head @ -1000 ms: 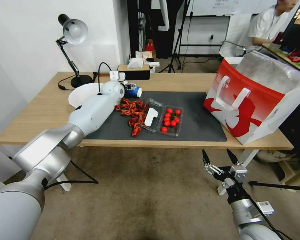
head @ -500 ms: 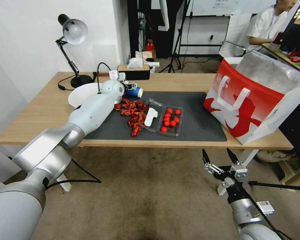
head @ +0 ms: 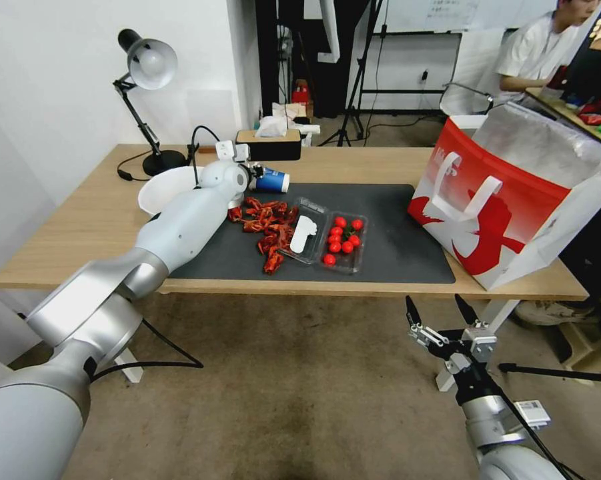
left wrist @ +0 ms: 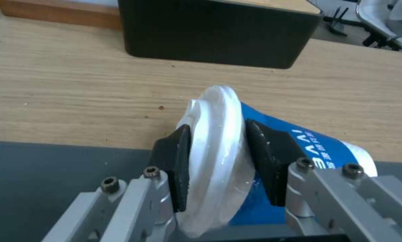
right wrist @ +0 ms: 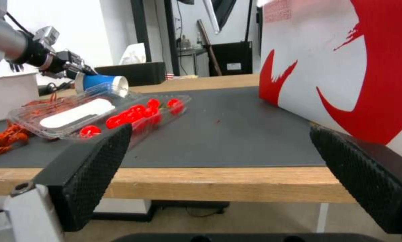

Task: Pick up the trash from the table and place it into the takeout bag.

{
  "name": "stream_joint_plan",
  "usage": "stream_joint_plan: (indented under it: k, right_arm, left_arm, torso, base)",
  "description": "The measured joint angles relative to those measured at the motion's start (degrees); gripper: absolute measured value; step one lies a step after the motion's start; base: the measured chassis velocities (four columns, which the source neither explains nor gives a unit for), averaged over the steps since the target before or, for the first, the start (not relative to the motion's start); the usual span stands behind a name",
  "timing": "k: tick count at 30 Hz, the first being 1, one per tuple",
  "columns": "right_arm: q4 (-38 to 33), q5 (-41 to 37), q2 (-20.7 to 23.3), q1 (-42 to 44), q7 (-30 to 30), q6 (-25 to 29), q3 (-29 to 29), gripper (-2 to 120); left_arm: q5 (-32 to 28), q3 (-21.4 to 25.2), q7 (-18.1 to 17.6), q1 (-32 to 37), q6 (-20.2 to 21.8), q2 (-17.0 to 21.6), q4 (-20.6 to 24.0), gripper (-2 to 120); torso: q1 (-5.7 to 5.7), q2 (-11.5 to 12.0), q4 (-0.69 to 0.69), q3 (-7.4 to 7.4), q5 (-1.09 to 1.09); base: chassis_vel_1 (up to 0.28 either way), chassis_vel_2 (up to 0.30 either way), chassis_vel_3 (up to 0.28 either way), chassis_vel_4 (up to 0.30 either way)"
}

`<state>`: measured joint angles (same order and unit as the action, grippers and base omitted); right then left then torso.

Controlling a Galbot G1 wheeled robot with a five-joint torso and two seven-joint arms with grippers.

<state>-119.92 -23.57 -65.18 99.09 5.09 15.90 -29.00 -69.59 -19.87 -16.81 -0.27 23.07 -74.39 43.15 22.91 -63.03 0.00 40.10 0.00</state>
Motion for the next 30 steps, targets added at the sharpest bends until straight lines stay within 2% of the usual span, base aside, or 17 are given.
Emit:
stream_joint_plan:
  k: [6,10,11,17,19,20,22,23,26,27,28,29,30]
  right_arm:
    - [0.1,0.0,0.0,-0.1,0.0,0.0,0.0,100]
    - [0.2,0.0,0.0,-0.2,0.0,0.0,0.1,100]
    - [0.2,0.0,0.0,-0.4,0.0,0.0,0.3,100]
    - [0.0,0.0,0.0,-0.3,0.0,0.0,0.6,100]
    - [-0.1,0.0,0.0,-0.2,0.0,0.0,0.5,100]
    - [-0.1,0.0,0.0,-0.2,0.0,0.0,0.5,100]
    - [-0.3,0.0,0.0,0.1,0.0,0.0,0.3,100]
    - [-0.3,0.0,0.0,0.1,0.0,0.0,0.3,100]
    - [-0.7,0.1,-0.1,0.3,0.0,0.0,0.2,100]
    - [-0.7,0.1,-0.1,0.3,0.0,0.0,0.2,100]
    - [-0.9,0.1,-0.3,0.4,0.0,0.0,0.2,100]
    - [-0.9,0.1,-0.3,0.4,0.0,0.0,0.2,100]
    - [-1.0,0.2,-0.4,0.4,0.0,0.0,0.2,100]
  left_arm:
    - [-0.6,0.9,0.7,0.1,-1.3,0.2,1.8,28]
    - [-1.5,1.3,1.4,-0.5,-2.8,0.5,4.3,26]
    - [-2.3,2.1,1.4,-1.4,-4.0,0.4,6.5,26]
    - [-2.7,2.6,2.3,-2.8,-6.8,0.5,9.4,26]
    - [-2.8,2.7,5.8,-3.6,-10.3,0.7,11.1,26]
    - [-2.8,2.7,5.8,-3.6,-10.3,0.7,11.1,26]
    - [-3.9,2.4,11.7,-4.6,-14.0,1.3,14.1,26]
    - [-3.9,2.4,11.7,-4.6,-14.0,1.3,14.1,26]
    - [-8.4,-0.1,17.4,-6.4,-16.7,1.9,20.4,26]
    - [-8.4,-0.1,17.4,-6.4,-16.7,1.9,20.4,26]
    - [-9.5,-1.6,19.1,-7.5,-17.2,1.8,23.2,26]
    - [-9.5,-1.6,19.1,-7.5,-17.2,1.8,23.2,26]
    - [-9.9,-3.0,19.2,-8.4,-17.4,1.4,25.2,26]
  torso:
    - [0.03,0.0,-0.02,0.04,-0.04]
    - [0.04,0.0,-0.03,0.04,-0.01]
    - [0.02,0.0,-0.02,0.02,0.0]
    - [0.03,0.0,0.0,0.02,0.0]
    - [0.02,0.0,0.0,0.02,0.0]
    - [0.02,0.0,0.0,0.02,0.0]
    - [0.02,0.0,0.01,0.01,0.0]
    - [0.02,0.0,0.01,0.01,0.0]
    - [0.01,0.0,0.01,0.01,0.0]
    - [0.01,0.0,0.01,0.01,0.0]
    - [0.01,0.0,0.01,0.0,0.01]
    - [0.01,0.0,0.01,0.0,0.01]
    - [0.01,0.0,0.0,0.0,0.01]
  base:
    - [0.0,0.0,0.0,0.0]
    - [0.0,0.0,0.0,0.0]
    - [0.0,0.0,0.0,0.0]
    - [0.0,0.0,0.0,0.0]
    - [0.0,0.0,0.0,0.0]
    - [0.0,0.0,0.0,0.0]
    - [0.0,0.0,0.0,0.0]
    - [0.0,0.0,0.0,0.0]
    - [0.0,0.0,0.0,0.0]
    - [0.0,0.0,0.0,0.0]
    - [0.0,0.0,0.0,0.0]
    - [0.0,0.0,0.0,0.0]
    - [0.0,0.0,0.0,0.0]
